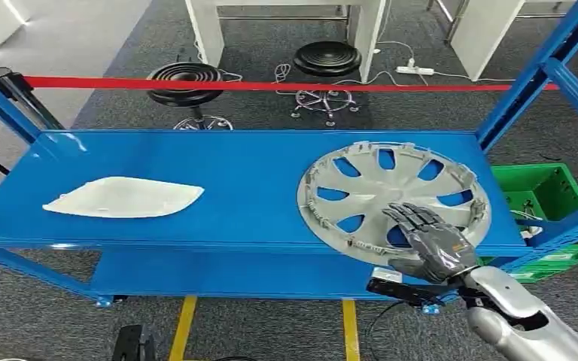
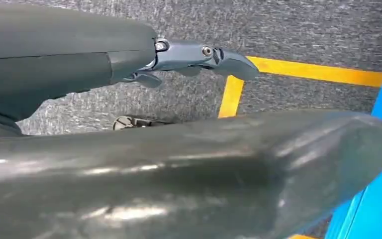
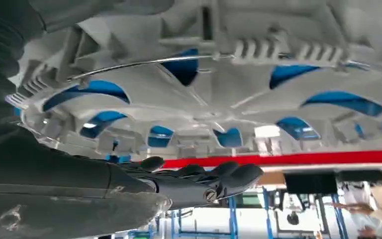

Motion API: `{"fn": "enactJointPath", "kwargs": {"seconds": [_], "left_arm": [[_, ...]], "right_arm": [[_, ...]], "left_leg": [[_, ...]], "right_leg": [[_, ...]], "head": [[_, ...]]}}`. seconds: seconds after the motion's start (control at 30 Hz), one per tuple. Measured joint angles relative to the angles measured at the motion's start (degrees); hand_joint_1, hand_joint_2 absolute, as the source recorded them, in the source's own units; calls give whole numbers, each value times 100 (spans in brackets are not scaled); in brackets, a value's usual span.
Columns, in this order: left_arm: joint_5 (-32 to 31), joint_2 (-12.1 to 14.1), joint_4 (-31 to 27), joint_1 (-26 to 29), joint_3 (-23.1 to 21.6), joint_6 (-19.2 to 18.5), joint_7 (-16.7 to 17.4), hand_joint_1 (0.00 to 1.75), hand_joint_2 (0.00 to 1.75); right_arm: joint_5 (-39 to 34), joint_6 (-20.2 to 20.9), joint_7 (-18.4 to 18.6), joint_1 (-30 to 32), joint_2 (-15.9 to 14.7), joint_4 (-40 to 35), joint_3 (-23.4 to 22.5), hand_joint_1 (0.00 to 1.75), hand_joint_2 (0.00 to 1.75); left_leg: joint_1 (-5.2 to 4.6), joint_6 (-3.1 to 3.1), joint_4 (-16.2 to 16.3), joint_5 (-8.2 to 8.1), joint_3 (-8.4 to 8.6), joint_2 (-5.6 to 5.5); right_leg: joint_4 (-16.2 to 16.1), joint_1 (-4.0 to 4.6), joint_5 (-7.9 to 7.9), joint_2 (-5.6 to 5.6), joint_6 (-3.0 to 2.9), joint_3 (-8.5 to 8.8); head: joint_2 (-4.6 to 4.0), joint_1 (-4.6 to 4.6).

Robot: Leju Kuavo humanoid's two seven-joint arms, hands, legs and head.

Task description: Take the parts from the cabinet and place them on the table.

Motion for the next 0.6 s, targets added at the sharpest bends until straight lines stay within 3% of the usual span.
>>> {"fn": "enactJointPath", "kwargs": {"seconds": [0.4,0.6], "left_arm": [[138,15,2,145,20,-2,-61,0,0],[90,35,2,108,22,-26,-98,0,0]], "right_arm": [[-411,408,-79,742,-550,-985,-105,0,175],[-470,535,-118,849,-579,-1156,-118,0,175]], "left_leg": [[0,2,0,-1,-9,-2],[0,2,0,-1,-12,-1]], "right_leg": [[0,0,0,-5,0,-2],[-1,0,0,-3,0,-1]], "head": [[0,0],[0,0]]}}
